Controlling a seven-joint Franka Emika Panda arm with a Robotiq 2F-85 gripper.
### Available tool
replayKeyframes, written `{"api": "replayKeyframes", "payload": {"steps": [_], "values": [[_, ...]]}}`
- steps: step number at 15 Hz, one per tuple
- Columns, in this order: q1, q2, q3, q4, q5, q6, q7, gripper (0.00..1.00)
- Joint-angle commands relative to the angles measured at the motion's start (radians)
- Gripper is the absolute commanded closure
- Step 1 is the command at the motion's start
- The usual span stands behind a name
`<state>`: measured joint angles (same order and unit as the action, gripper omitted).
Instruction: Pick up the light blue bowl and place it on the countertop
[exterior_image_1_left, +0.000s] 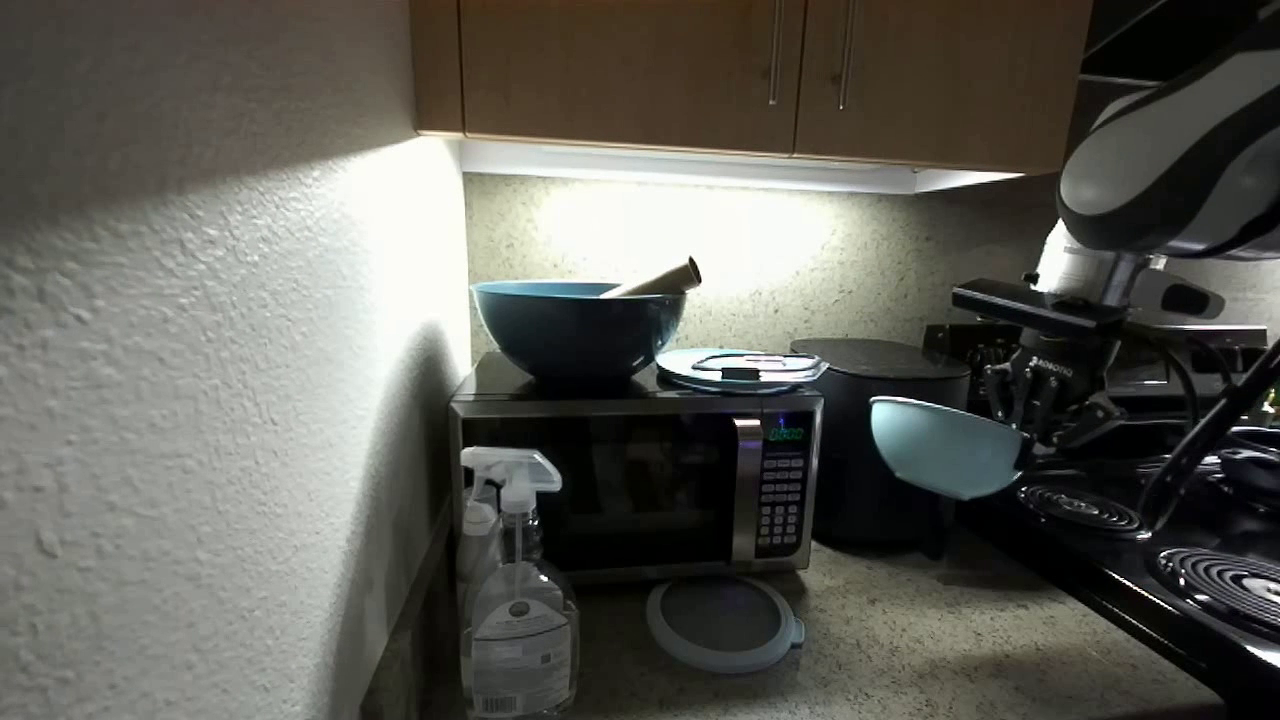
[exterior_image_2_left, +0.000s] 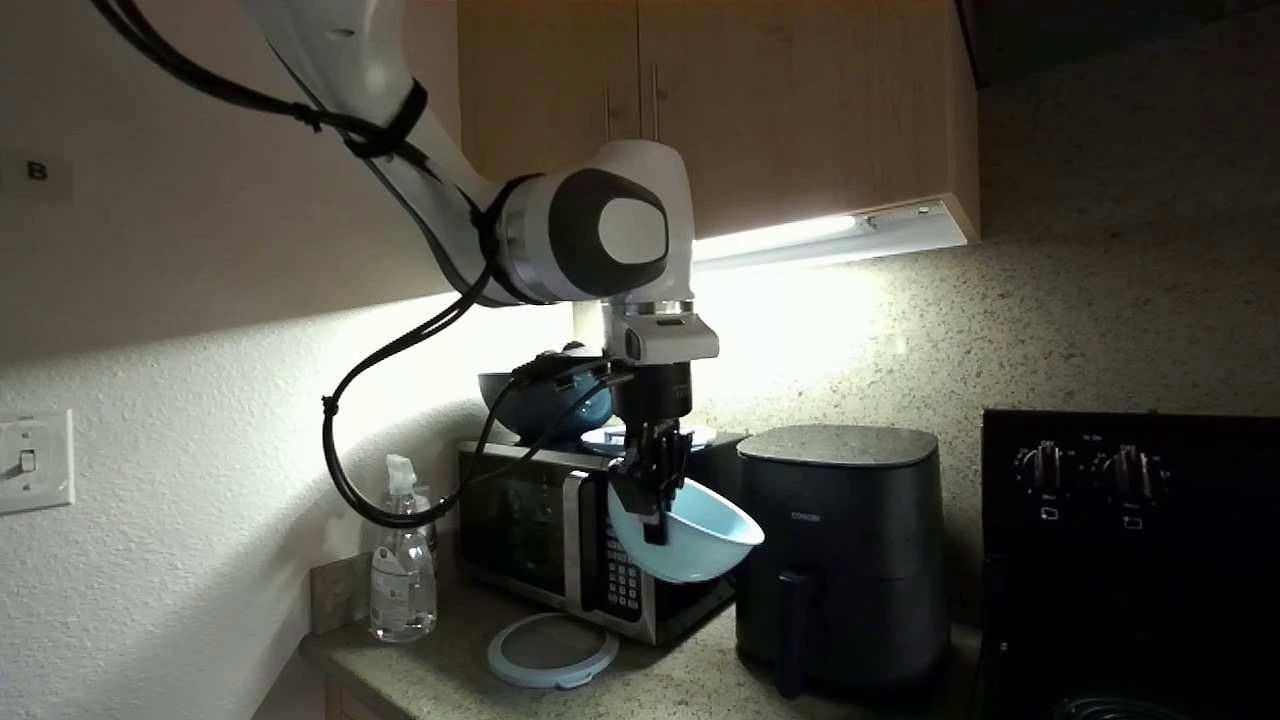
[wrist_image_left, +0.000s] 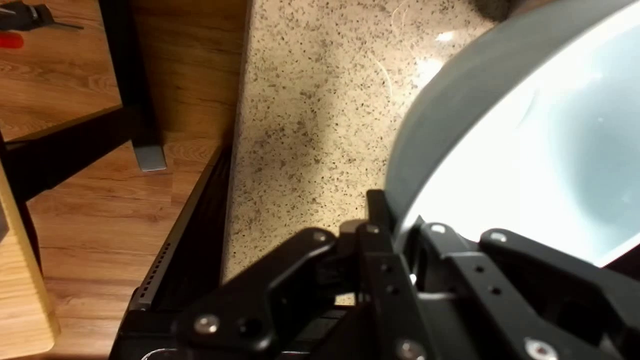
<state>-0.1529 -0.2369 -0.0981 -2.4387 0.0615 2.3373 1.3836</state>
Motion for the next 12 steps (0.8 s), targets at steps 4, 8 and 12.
{"api": "replayKeyframes", "payload": {"steps": [4,8,12], "values": [[-0.025,0.009,0.02,0.011,-0.023,0.027,0.038,0.98],[0.001,0.17,-0.043,0.077,0.184,-0.108,-0.09,0.98],[-0.007,0.284,-0.053,0.143,0.203,-0.246,-0.051,0.98]]}}
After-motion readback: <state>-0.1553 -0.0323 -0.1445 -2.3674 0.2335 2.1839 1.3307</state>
